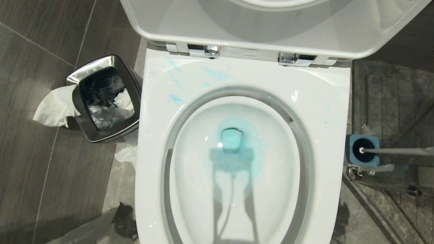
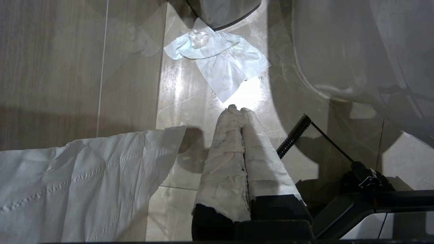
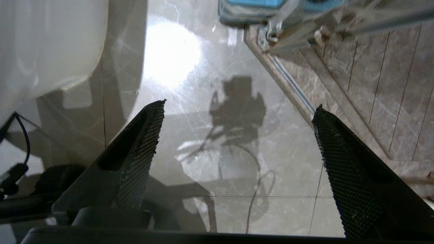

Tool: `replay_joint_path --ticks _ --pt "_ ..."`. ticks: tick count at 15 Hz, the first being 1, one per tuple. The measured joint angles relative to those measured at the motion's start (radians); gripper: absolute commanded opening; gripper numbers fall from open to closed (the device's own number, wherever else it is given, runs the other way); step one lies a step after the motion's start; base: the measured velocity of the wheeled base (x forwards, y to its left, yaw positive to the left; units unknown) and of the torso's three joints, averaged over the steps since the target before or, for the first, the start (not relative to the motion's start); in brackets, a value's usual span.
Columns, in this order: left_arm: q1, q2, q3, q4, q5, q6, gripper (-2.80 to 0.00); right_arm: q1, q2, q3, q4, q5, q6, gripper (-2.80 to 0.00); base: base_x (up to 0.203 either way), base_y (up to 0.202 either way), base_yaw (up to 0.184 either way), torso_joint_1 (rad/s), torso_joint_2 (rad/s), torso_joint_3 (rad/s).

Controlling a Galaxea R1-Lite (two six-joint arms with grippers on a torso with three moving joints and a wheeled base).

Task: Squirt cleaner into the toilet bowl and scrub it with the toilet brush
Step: Scrub the toilet bowl

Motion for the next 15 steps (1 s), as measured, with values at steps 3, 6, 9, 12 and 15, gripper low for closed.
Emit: replay_joint_path --ticks 3,6,9,12,15 --pt "0.000 0.000 0.000 0.000 0.000 0.000 -2.80 0.009 0.009 -0.007 0.004 -0.006 -0.001 0.00 0.000 0.000 0.000 0.000 0.00 0.000" --pt "0.000 0.000 0.000 0.000 0.000 0.000 -2.80 0.062 0.027 -0.026 0.002 -0.032 -0.001 0.00 0.000 0.000 0.000 0.000 0.00 0.000" --pt "0.000 0.000 0.000 0.000 0.000 0.000 -2.80 0.081 0.117 -0.085 -0.027 -0.041 0.030 0.00 0.000 0.000 0.000 0.000 0.00 0.000" --pt "0.000 0.000 0.000 0.000 0.000 0.000 -2.80 0.084 0.288 -0.155 -0.128 -0.055 0.089 0.00 0.000 0.000 0.000 0.000 0.00 0.000" --pt "0.000 0.000 0.000 0.000 -0.001 -0.001 -2.80 0.071 0.473 -0.189 -0.237 -0.112 0.120 0.00 0.000 0.000 0.000 0.000 0.00 0.000"
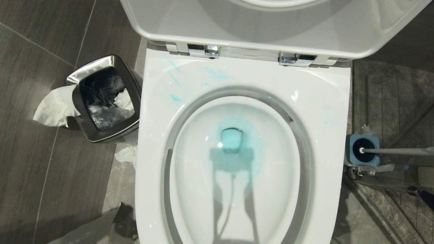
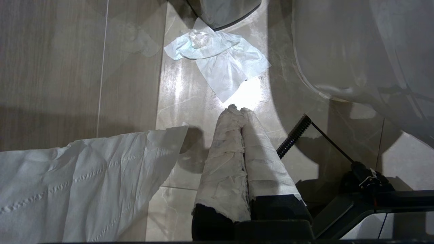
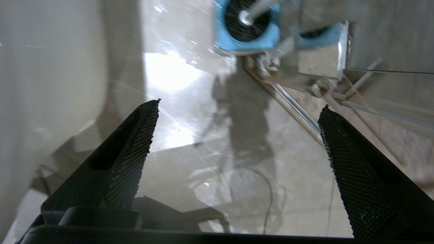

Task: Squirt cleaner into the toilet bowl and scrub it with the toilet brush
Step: Scrub the toilet bowl

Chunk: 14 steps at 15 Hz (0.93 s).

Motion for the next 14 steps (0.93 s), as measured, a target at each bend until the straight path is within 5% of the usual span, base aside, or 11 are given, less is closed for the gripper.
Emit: replay_joint_path --ticks 7,14 --pt "0.000 0.000 0.000 0.000 0.000 0.001 -2.80 -0.164 0.318 -0.008 -0.265 -0.014 0.023 0.00 0.000 0.000 0.000 0.000 0.00 0.000" --pt "0.000 0.000 0.000 0.000 0.000 0.000 -2.80 -0.176 0.381 0.056 -0.505 0.091 -0.044 0.00 0.000 0.000 0.000 0.000 0.00 0.000"
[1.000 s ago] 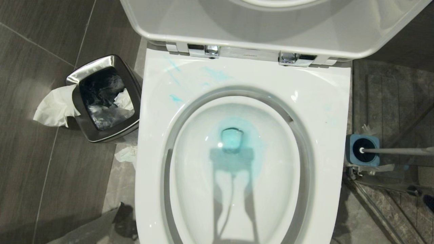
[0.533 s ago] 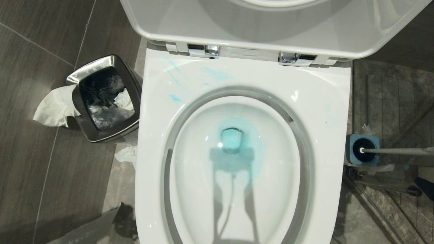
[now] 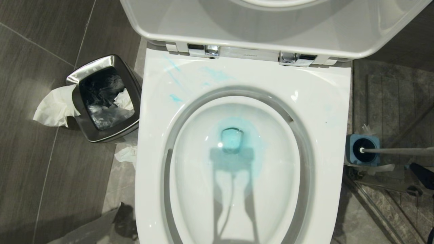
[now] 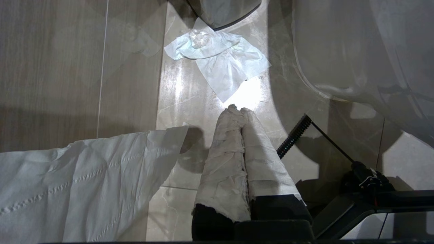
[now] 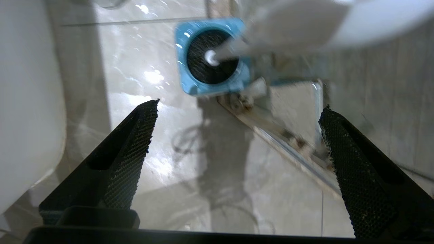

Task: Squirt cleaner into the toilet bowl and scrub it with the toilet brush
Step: Scrub the toilet bowl

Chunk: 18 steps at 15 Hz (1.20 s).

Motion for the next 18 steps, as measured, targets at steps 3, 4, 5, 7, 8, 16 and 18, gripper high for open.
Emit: replay_joint_path --ticks 3,4,5,7,8,16,18 --pt "0.000 0.000 0.000 0.000 0.000 0.000 -2.80 0.000 0.018 0.060 -0.126 0.027 -0.082 0.00 0.000 0.000 0.000 0.000 0.00 0.000" --pt "0.000 0.000 0.000 0.000 0.000 0.000 -2.80 0.000 0.027 0.079 -0.166 0.030 -0.103 0.00 0.000 0.000 0.000 0.000 0.00 0.000" --pt "0.000 0.000 0.000 0.000 0.000 0.000 -2.80 0.000 0.037 0.097 -0.206 0.031 -0.118 0.00 0.000 0.000 0.000 0.000 0.00 0.000" --pt "0.000 0.000 0.000 0.000 0.000 0.000 -2.80 -0.002 0.060 0.134 -0.279 0.031 -0.130 0.00 0.000 0.000 0.000 0.000 0.00 0.000" --pt "0.000 0.000 0.000 0.000 0.000 0.000 -2.80 -0.003 0.070 0.156 -0.316 0.031 -0.132 0.00 0.000 0.000 0.000 0.000 0.00 0.000" --pt "0.000 0.000 0.000 0.000 0.000 0.000 -2.80 -0.017 0.172 0.172 -0.471 0.012 -0.125 0.00 0.000 0.000 0.000 0.000 0.00 0.000" --pt "0.000 0.000 0.000 0.000 0.000 0.000 -2.80 -0.019 0.208 0.160 -0.511 0.008 -0.104 0.00 0.000 0.000 0.000 0.000 0.00 0.000"
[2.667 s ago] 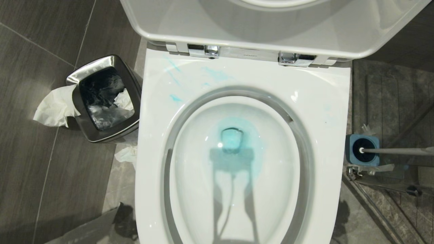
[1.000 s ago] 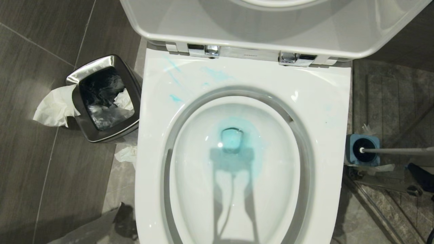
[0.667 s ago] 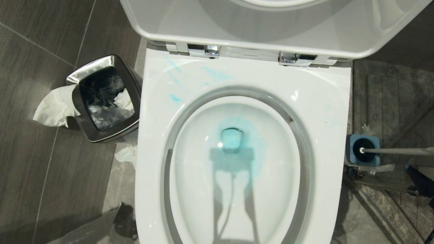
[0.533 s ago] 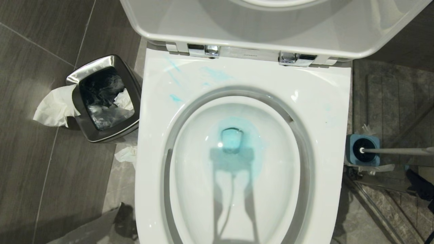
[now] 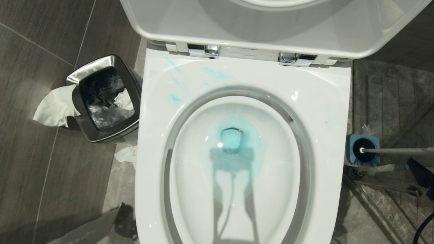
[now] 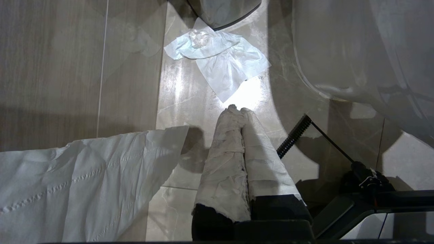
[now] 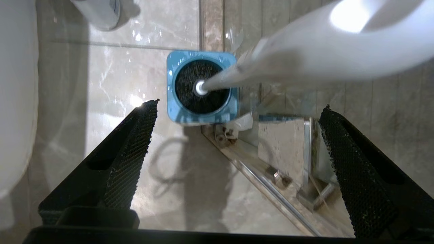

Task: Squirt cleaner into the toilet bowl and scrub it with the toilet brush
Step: Scrub the toilet bowl

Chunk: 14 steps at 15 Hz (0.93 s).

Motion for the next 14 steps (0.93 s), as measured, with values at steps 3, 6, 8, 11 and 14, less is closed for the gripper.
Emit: replay_joint_path --ticks 3,6,8,11,14 --pt "0.000 0.000 0.000 0.000 0.000 0.000 -2.80 -0.001 0.044 -0.023 -0.009 0.000 0.023 0.00 0.000 0.000 0.000 0.000 0.00 0.000" --pt "0.000 0.000 0.000 0.000 0.000 0.000 -2.80 0.000 0.079 -0.050 -0.014 0.004 0.025 0.00 0.000 0.000 0.000 0.000 0.00 0.000" --pt "0.000 0.000 0.000 0.000 0.000 0.000 -2.80 0.001 0.102 -0.078 -0.016 0.006 0.024 0.00 0.000 0.000 0.000 0.000 0.00 0.000" --pt "0.000 0.000 0.000 0.000 0.000 0.000 -2.80 0.004 0.133 -0.100 -0.058 0.010 0.018 0.00 0.000 0.000 0.000 0.000 0.00 0.000" --pt "0.000 0.000 0.000 0.000 0.000 0.000 -2.80 0.018 0.152 -0.107 -0.079 0.011 0.006 0.00 0.000 0.000 0.000 0.000 0.00 0.000"
